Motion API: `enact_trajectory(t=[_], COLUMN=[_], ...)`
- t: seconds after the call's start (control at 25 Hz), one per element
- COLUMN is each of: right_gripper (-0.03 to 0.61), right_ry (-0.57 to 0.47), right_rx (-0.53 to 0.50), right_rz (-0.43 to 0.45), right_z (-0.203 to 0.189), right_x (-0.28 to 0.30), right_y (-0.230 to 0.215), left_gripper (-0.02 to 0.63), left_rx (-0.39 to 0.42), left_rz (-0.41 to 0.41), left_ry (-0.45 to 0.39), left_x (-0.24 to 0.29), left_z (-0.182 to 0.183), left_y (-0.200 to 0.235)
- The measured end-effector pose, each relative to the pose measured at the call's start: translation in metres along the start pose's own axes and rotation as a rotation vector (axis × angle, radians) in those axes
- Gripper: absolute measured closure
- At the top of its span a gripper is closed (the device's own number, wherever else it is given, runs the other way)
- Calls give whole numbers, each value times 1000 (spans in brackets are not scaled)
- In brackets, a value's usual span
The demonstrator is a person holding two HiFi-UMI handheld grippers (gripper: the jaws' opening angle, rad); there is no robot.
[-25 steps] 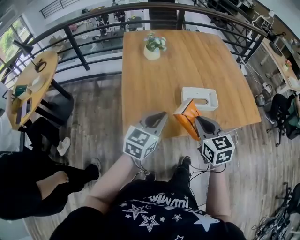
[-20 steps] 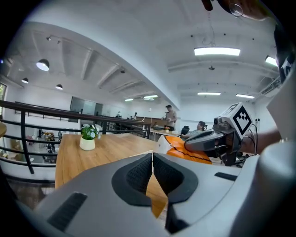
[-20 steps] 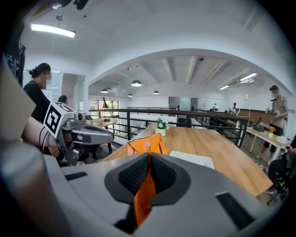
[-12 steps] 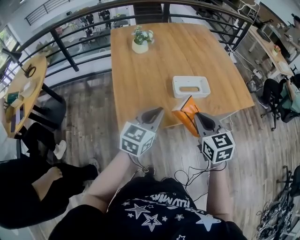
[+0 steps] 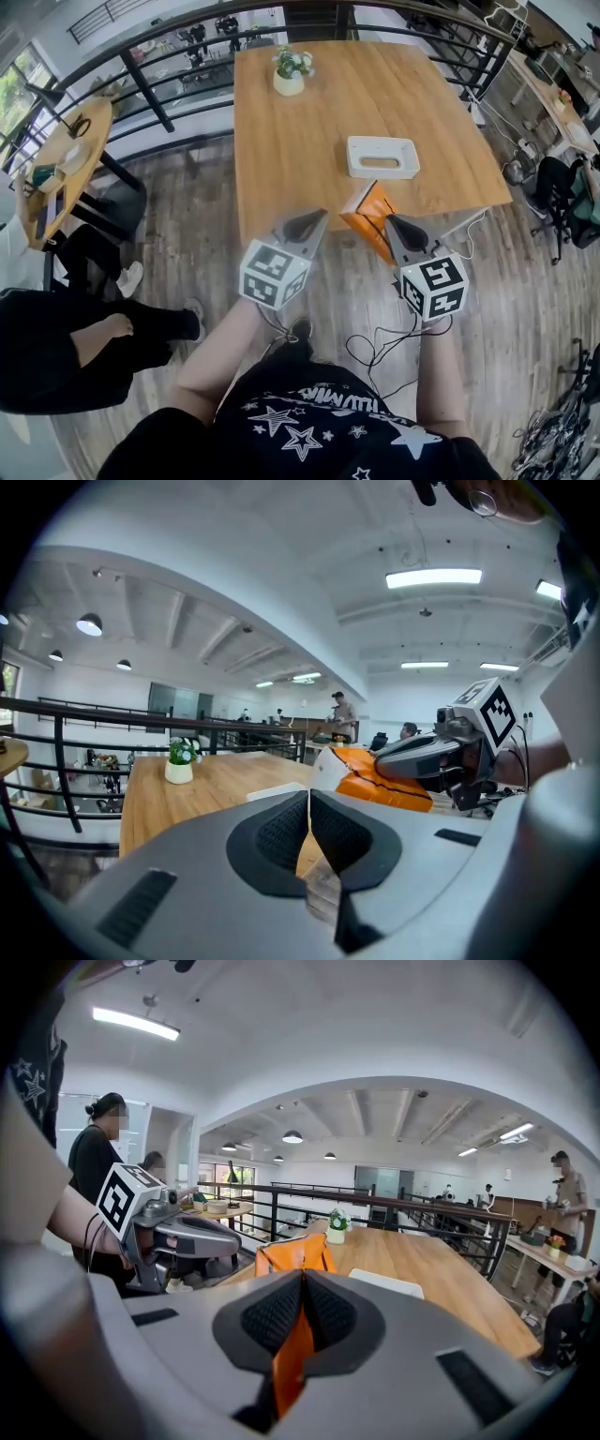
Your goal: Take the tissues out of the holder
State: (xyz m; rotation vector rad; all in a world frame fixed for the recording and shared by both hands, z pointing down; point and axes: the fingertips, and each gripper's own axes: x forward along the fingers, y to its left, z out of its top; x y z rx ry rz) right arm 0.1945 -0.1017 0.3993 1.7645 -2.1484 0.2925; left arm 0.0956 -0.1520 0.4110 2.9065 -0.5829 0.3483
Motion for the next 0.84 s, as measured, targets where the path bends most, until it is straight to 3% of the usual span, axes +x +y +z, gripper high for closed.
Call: enact_trajectory(t=[0.36,0.84], right_gripper=[561,563], right_ry=[-27,-52], right_rx=[-26,-22], right_rz=[44,39], right_z=[-27,-44], right_x=[-58,-120], right_y=[28,49], left_gripper=[595,595], left_rx=[14,16], left_rz=[46,59], left_ry=[-13,-44], left_x=[-40,-77], left_z=[-19,-24], left_y=[-63,-120])
